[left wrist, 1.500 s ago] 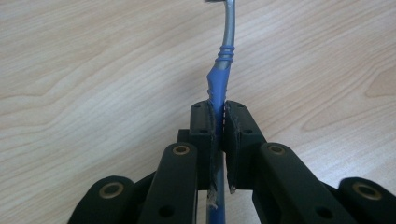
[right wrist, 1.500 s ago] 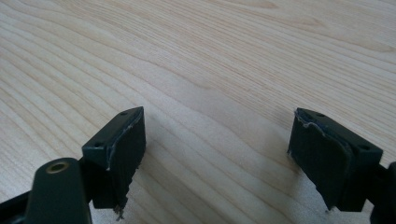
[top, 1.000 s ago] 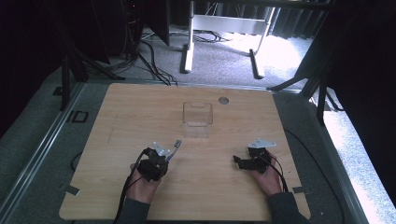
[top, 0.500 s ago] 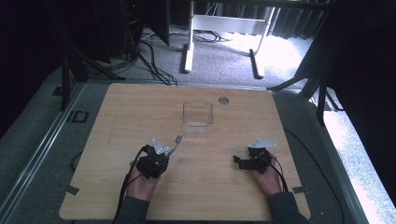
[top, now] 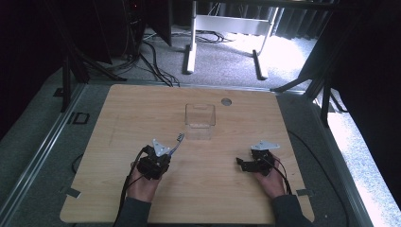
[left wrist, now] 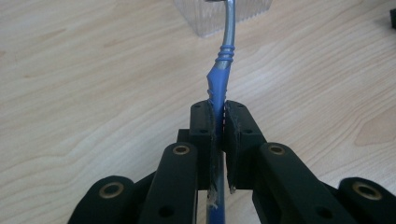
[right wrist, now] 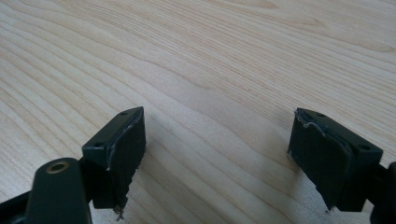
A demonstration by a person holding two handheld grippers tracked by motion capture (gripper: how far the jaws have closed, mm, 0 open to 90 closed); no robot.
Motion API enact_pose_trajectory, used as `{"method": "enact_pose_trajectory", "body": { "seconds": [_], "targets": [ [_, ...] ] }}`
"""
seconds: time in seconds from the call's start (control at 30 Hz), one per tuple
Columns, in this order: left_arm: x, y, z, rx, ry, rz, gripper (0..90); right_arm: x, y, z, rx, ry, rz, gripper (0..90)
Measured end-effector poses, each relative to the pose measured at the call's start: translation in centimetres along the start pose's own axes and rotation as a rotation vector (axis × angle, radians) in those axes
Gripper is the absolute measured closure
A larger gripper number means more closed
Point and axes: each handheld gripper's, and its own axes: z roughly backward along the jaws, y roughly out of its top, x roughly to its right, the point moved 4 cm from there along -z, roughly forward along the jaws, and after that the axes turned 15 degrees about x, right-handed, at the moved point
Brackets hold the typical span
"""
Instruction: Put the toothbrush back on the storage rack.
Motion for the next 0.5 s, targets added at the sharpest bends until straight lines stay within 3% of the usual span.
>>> {"method": "enact_pose_trajectory", "body": {
  "seconds": [0.5],
  "targets": [
    [-0.49,0.85,-0.19,0.094,-0.041,0.015,82.7,-0.01,0.00,0.01,-0.001,0.000,-0.001,18.6]
  ]
}}
